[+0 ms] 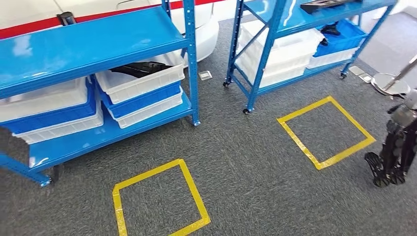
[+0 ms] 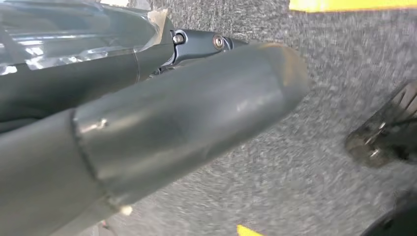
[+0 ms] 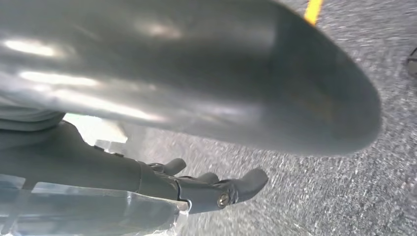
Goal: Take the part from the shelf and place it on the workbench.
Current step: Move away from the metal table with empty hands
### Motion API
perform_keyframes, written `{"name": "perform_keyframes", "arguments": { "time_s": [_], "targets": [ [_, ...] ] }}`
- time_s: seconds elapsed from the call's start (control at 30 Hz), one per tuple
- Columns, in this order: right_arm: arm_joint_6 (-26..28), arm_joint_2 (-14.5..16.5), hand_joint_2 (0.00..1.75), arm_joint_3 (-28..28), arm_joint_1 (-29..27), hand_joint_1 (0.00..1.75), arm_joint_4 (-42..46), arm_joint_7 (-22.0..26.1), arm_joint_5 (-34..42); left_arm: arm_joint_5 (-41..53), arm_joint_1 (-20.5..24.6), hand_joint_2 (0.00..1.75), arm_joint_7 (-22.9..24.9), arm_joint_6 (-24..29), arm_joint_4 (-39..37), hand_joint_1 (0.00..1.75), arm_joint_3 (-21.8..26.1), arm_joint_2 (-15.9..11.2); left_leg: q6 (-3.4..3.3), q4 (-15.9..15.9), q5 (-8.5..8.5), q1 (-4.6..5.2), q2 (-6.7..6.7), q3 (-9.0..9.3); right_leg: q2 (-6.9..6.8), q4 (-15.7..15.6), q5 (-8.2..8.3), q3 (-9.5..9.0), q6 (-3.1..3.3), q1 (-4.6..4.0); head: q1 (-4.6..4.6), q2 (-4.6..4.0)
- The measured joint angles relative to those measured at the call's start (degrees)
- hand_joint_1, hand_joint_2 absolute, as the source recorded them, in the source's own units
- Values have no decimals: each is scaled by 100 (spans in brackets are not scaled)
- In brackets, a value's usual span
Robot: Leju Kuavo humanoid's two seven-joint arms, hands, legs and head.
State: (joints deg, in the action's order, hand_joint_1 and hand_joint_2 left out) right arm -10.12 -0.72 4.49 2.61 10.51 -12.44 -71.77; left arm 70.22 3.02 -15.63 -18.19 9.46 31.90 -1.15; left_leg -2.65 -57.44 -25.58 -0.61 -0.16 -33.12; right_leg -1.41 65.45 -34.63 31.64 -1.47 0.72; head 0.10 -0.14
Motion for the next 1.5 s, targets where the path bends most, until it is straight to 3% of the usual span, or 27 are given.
{"name": "perform_keyframes", "arguments": {
  "time_s": [0.07, 0.1, 0.13, 0.2, 0.23, 0.3, 0.37, 0.43, 0.5, 0.57, 0.6, 0.63, 0.67, 0.73, 0.8, 0.87, 0.93, 1.03, 1.1, 1.13, 1.17, 1.23, 1.3, 1.37, 1.4, 1.43, 1.5],
  "targets": [
    [3, -4, 0, 1, -28, 0, -3, 4, -15, -8, 13, 0, 19, -4, 3, 0, 1, 9, -16, -4, 10, 5, -170, -13, 103, 675, -230, 347, -4, 6, 6, 0],
    [9, -7, 0, 1, -36, 0, -4, 3, -24, -9, 9, 0, 32, -9, 4, 0, 1, 13, -15, -8, 11, 6, -255, -14, 117, 755, -210, 405, -40, 6, 8, 0],
    [17, -9, 0, 2, -40, 0, -4, 3, -34, -12, 5, 0, 43, -14, 5, 0, 2, 17, -12, -12, 12, 5, -339, -11, 131, 597, -89, 351, -92, 10, 9, -1],
    [32, -16, 0, 0, -38, 0, -4, 4, -55, -19, 0, 0, 54, -19, 8, 0, 5, 31, 12, -33, 11, 3, -493, -10, 263, -167, 275, 33, -187, 47, 12, 0],
    [36, -17, 0, 0, -36, 0, -5, 9, -64, -24, 1, 0, 53, -19, 10, 0, 13, 37, 38, -49, 5, 12, -563, -15, 346, -507, 417, -98, -192, 57, 15, 1],
    [41, -17, 0, -1, -24, 0, -8, 25, -78, -42, -6, 0, 51, -15, 17, 0, 41, 44, 104, -63, 5, 26, -665, -40, 434, -780, 526, -193, -124, 49, 19, 0],
    [48, -14, 0, -1, -7, 0, -8, 42, -87, -60, -32, 0, 50, -7, 20, 0, 76, 41, 163, -58, 22, 19, -734, -70, 337, -789, 559, -214, -32, 47, 17, 0],
    [55, -15, 0, -1, -9, 0, -8, 56, -98, -69, -57, 0, 49, 1, 20, 0, 96, 34, 211, -229, -97, 20, -538, -160, 224, -804, 589, -233, 50, 78, -9, 1],
    [66, -19, 0, -1, -30, 0, -8, 67, -116, -78, -50, 0, 43, 3, 22, 0, 108, 29, 254, -821, -448, 24, -198, -432, 85, -810, 590, -231, 113, 71, -49, -1],
    [72, -22, 0, -1, -53, 0, -9, 76, -133, -92, -39, 0, 33, 3, 22, 0, 125, 29, 288, -1540, -755, 4, -56, -773, -74, -809, 576, -228, 140, 45, -64, 0],
    [74, -25, 0, -1, -56, 0, -9, 79, -143, -102, -44, 0, 27, 2, 22, 0, 132, 31, 298, -1703, -775, -5, -27, -850, -151, -808, 569, -227, 148, 38, -66, 0],
    [78, -26, 0, -1, -53, 0, -9, 83, -154, -114, -53, 0, 22, 2, 23, 0, 138, 31, 302, -1632, -683, -13, 0, -809, -220, -808, 562, -233, 155, 36, -66, 1],
    [83, -25, 0, -1, -48, 0, -9, 87, -165, -125, -61, 0, 14, 2, 24, 0, 143, 31, 299, -1340, -511, -17, 50, -653, -286, -808, 552, -247, 155, 37, -67, 1],
    [95, -24, 0, -3, -37, 0, -8, 93, -180, -155, -55, 0, -17, 3, 29, 0, 152, 31, 267, -544, -194, -1, 291, -223, -404, -804, 519, -273, 127, 10, -66, 0],
    [108, -26, 0, -4, -30, 0, -8, 102, -188, -202, -32, 0, -65, -7, 34, 0, 179, 36, 209, -155, -109, 36, 415, -30, -510, -806, 481, -283, 71, -36, -47, -1],
    [120, -30, 0, -6, -9, 0, -8, 113, -202, -243, -33, 0, -101, -43, 34, 0, 226, 43, 139, -130, -105, 73, 285, -48, -622, -829, 467, -328, 13, -63, -31, -1],
    [129, -33, 0, -8, 11, 0, -5, 130, -218, -273, -55, 0, -120, -79, 34, 0, 267, 52, 52, -76, -56, 60, 159, -29, -513, -734, 393, -324, -32, -44, -27, 0],
    [136, -33, 0, -15, -13, 0, -5, 173, -237, -314, -53, 0, -133, -86, 36, 0, 314, 76, -36, -30, 2, 23, -46, -30, -12, 166, -28, 106, -9, -1, -3, -1],
    [138, -44, 0, -16, -40, 0, -6, 181, -247, -328, -62, 0, -134, -85, 36, 0, 353, 102, -44, -32, 7, 27, -216, -42, 90, 751, -200, 426, -29, 4, -1, -1],
    [139, -46, 0, -16, -47, 0, -6, 183, -250, -340, -75, 0, -138, -85, 36, 0, 372, 117, -43, -35, 9, 27, -300, -42, 107, 764, -153, 458, -67, 4, 1, -1],
    [142, -49, 0, -16, -50, 0, -6, 184, -252, -353, -89, 0, -145, -85, 36, 0, 388, 134, -39, -37, 12, 27, -382, -37, 132, 533, -10, 369, -116, 5, 0, -1],
    [152, -54, 0, -16, -46, 0, -7, 186, -254, -377, -100, 0, -166, -85, 36, 0, 411, 171, -14, -48, 16, 35, -537, -29, 310, -263, 348, 34, -184, 23, 4, -1],
    [157, -56, 0, -16, -33, 0, -9, 190, -250, -385, -103, 0, -179, -85, 36, 0, 421, 192, 40, -62, 15, 50, -655, -41, 459, -759, 538, -159, -142, 26, 4, -1],
    [161, -56, 0, -16, -11, 0, -9, 195, -243, -386, -121, 0, -187, -85, 36, 0, 423, 203, 113, -51, 26, 42, -745, -67, 410, -819, 569, -192, -40, 1, 2, -1],
    [166, -50, 0, -16, -1, 0, -8, 199, -232, -388, -133, 0, -198, -85, 36, 0, 423, 208, 144, -59, 23, 29, -748, -83, 361, -828, 584, -210, 4, 11, 3, -1],
    [172, -46, 0, -15, -2, 0, -8, 203, -217, -397, -142, 0, -211, -88, 36, 0, 425, 214, 173, -124, -26, 28, -656, -117, 311, -841, 601, -228, 48, 27, -3, -1],
    [179, -39, 0, -9, -22, 0, -9, 210, -179, -420, -143, 0, -245, -94, 36, 0, 434, 223, 226, -571, -315, 25, -329, -317, 206, -860, 620, -243, 127, 54, -39, 0]
  ]
}}
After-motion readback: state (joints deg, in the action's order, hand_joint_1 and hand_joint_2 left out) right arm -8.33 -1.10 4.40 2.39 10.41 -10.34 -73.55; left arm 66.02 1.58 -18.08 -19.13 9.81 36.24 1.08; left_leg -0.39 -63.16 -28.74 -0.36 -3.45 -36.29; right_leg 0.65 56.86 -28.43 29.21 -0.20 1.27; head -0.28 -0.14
